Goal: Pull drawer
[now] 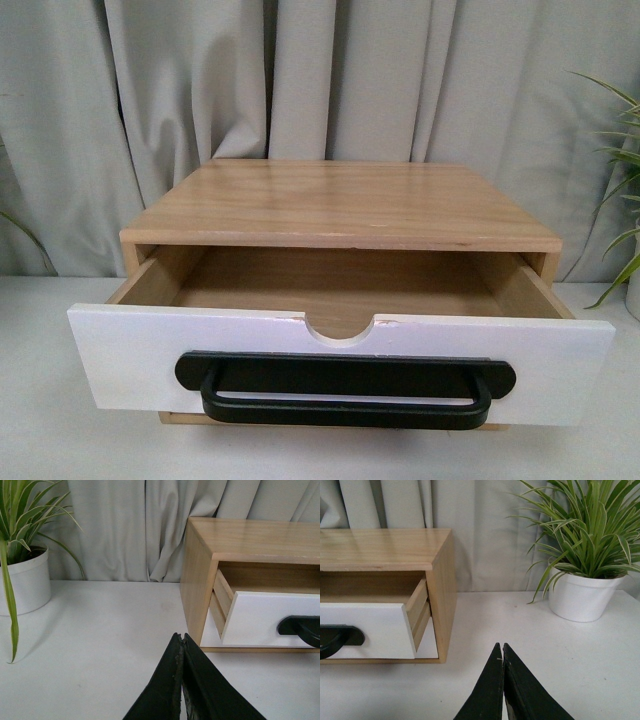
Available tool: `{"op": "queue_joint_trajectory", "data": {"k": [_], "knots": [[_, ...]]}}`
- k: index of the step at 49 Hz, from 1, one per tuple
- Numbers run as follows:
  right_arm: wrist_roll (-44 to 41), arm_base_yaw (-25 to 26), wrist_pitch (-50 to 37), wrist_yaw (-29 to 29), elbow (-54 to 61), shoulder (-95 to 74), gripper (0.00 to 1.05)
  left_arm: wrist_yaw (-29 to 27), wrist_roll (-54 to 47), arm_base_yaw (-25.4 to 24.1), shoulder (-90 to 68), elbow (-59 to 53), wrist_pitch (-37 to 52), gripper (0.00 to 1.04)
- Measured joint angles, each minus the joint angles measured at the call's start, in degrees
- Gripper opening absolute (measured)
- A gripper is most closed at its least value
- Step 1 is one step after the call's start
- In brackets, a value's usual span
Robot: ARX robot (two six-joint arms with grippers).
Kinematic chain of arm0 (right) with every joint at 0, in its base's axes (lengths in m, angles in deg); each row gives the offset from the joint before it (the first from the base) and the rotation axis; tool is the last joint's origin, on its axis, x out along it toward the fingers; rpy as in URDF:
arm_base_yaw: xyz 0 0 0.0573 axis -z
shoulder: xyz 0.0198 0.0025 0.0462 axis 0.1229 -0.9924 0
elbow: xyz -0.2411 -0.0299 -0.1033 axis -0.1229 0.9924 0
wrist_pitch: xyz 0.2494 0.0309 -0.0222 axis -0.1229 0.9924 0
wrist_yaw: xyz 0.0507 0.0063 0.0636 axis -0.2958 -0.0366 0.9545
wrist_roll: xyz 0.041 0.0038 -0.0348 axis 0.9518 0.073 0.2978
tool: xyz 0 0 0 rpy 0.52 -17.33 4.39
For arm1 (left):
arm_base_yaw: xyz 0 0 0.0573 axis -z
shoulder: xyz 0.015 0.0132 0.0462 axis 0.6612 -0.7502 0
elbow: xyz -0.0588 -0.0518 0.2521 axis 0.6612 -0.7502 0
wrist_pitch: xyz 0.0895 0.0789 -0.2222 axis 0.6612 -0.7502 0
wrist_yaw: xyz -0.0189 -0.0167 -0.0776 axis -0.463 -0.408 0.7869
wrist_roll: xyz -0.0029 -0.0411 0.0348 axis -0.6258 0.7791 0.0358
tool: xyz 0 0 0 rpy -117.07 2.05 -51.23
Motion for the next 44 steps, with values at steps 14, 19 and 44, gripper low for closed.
{"op": "queue_joint_trajectory", "data": {"k": [14, 19, 44], "knots": [[0.0, 0.0, -0.02, -0.02, 0.0, 0.04, 0.01, 0.02, 0.0, 0.0, 0.0, 0.0, 0.0, 0.04], [0.0, 0.0, -0.02, -0.02, 0.0, 0.04, 0.01, 0.02, 0.0, 0.0, 0.0, 0.0, 0.0, 0.04], [0.0, 0.0, -0.02, -0.02, 0.0, 0.04, 0.55, 0.0, 0.0, 0.0, 0.0, 0.0, 0.0, 0.56]]}}
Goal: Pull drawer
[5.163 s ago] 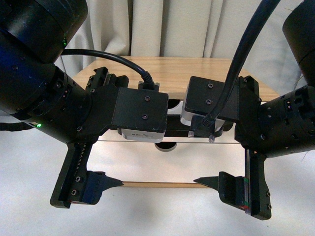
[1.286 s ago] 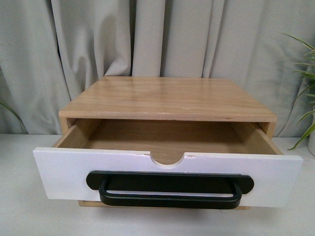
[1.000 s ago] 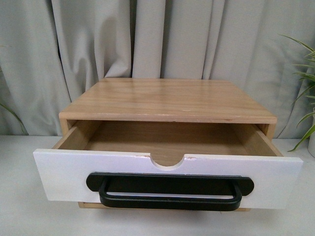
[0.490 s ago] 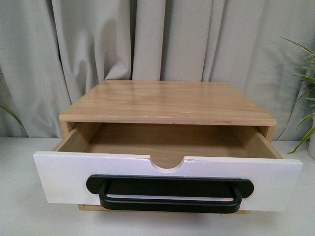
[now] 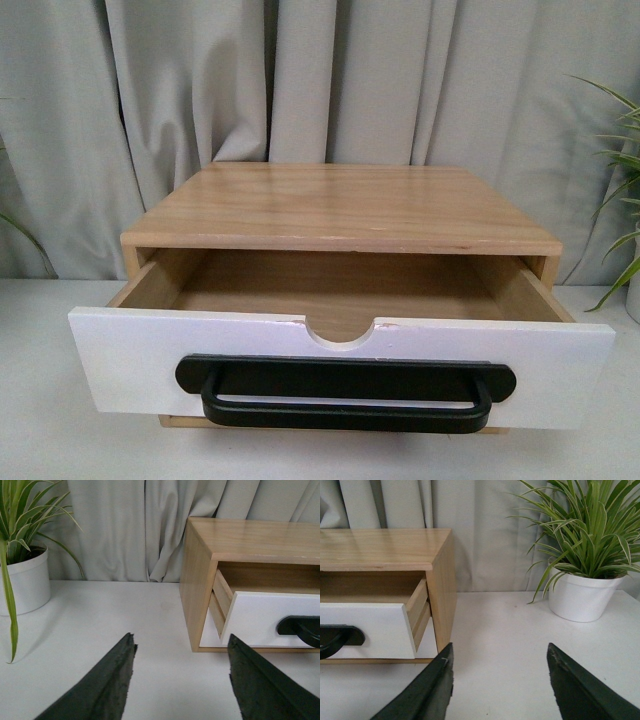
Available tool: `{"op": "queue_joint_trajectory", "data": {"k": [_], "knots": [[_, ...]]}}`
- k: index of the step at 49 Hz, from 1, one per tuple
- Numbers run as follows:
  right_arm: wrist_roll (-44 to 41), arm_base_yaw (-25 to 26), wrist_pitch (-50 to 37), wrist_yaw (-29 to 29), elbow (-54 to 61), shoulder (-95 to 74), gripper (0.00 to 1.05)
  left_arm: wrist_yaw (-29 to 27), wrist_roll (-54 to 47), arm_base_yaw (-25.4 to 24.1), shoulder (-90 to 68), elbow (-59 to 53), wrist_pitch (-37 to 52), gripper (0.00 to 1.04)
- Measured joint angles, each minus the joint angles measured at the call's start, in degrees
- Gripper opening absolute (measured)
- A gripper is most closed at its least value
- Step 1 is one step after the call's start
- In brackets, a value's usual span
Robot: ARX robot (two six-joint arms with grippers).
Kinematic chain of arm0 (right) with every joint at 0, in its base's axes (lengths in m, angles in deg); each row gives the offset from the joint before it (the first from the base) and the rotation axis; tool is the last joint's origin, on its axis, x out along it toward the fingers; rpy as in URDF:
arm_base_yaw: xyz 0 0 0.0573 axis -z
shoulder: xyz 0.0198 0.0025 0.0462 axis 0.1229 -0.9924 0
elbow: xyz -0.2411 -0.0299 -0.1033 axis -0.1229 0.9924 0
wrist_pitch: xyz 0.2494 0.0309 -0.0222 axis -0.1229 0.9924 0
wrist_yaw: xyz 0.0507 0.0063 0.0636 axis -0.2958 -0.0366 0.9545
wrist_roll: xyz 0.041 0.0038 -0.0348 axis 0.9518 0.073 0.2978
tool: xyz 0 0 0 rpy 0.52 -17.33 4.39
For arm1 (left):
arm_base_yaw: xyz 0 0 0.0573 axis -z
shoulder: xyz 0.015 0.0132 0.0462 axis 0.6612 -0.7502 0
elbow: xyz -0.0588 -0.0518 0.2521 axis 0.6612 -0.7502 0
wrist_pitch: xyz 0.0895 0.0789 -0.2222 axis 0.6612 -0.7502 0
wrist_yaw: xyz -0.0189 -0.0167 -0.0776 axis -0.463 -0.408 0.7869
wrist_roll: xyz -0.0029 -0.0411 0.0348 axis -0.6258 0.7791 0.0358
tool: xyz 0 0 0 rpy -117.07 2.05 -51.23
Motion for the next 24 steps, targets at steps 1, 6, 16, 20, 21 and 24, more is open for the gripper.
{"op": "queue_joint_trajectory", "data": {"k": [1, 6, 16, 20, 21, 24], "knots": [[0.0, 0.0, 0.0, 0.0, 0.0, 0.0, 0.59, 0.0, 0.0, 0.0, 0.0, 0.0, 0.0, 0.59], [0.0, 0.0, 0.0, 0.0, 0.0, 0.0, 0.75, 0.0, 0.0, 0.0, 0.0, 0.0, 0.0, 0.75], [0.09, 0.0, 0.0, 0.0, 0.0, 0.0, 0.96, 0.0, -0.02, 0.0, 0.0, 0.0, 0.0, 0.99], [0.09, 0.0, 0.0, 0.0, 0.0, 0.0, 0.95, 0.0, -0.02, 0.0, 0.0, 0.0, 0.0, 0.98], [0.09, 0.0, 0.0, 0.0, 0.0, 0.0, 0.96, 0.0, -0.02, 0.0, 0.0, 0.0, 0.0, 0.98], [0.09, 0.0, 0.0, 0.0, 0.0, 0.0, 0.96, 0.0, -0.02, 0.0, 0.0, 0.0, 0.0, 0.98]]}}
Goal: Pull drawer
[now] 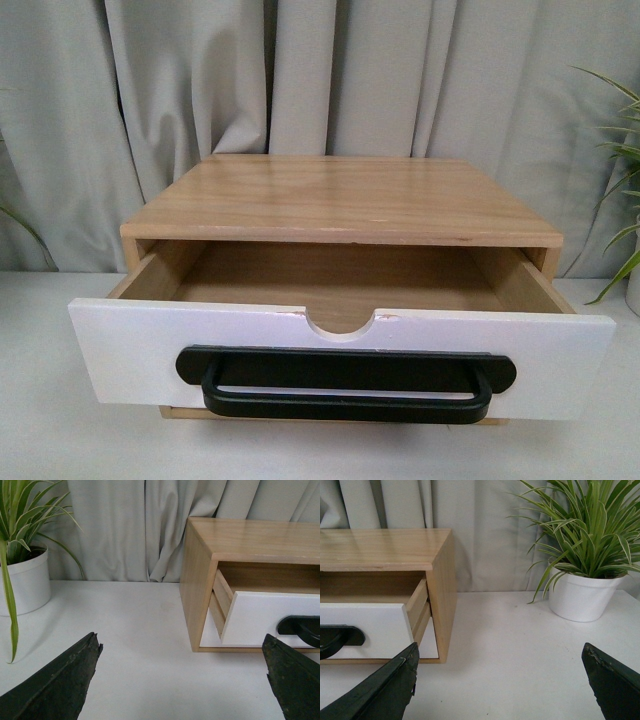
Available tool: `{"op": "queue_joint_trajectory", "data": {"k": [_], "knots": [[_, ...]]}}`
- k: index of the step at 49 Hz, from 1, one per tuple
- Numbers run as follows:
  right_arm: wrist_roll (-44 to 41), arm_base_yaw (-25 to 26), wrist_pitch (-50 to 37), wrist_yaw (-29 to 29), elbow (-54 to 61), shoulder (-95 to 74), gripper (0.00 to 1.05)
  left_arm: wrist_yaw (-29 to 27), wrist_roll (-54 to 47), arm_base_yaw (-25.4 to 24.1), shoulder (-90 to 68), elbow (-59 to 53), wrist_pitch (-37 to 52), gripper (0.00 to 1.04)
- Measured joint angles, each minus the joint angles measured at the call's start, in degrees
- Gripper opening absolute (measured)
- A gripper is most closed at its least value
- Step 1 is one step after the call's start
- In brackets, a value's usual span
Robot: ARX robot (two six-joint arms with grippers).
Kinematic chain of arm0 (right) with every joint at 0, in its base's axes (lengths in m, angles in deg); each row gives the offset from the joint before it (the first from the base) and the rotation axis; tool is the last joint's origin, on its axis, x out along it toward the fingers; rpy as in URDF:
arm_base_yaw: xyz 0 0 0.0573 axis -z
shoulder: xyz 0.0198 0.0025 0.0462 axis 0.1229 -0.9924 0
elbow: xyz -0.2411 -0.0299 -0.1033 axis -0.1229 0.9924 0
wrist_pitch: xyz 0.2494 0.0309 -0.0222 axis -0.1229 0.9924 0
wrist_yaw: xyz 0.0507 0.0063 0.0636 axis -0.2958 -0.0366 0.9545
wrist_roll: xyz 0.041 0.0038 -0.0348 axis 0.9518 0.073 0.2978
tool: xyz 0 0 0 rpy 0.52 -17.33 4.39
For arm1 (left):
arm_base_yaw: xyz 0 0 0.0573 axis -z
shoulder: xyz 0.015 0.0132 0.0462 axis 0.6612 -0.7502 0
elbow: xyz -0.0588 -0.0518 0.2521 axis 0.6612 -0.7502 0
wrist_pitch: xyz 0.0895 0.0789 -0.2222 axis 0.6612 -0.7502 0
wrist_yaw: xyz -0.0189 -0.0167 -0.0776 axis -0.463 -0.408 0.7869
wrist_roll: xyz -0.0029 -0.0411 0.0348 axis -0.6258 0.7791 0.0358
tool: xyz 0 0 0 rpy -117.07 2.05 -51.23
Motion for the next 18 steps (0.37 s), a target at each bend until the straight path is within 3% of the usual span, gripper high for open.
{"op": "queue_joint_trajectory", "data": {"k": [18], "knots": [[0.0, 0.0, 0.0, 0.0, 0.0, 0.0, 0.96, 0.0, 0.02, 0.0, 0.0, 0.0, 0.0, 0.98]]}}
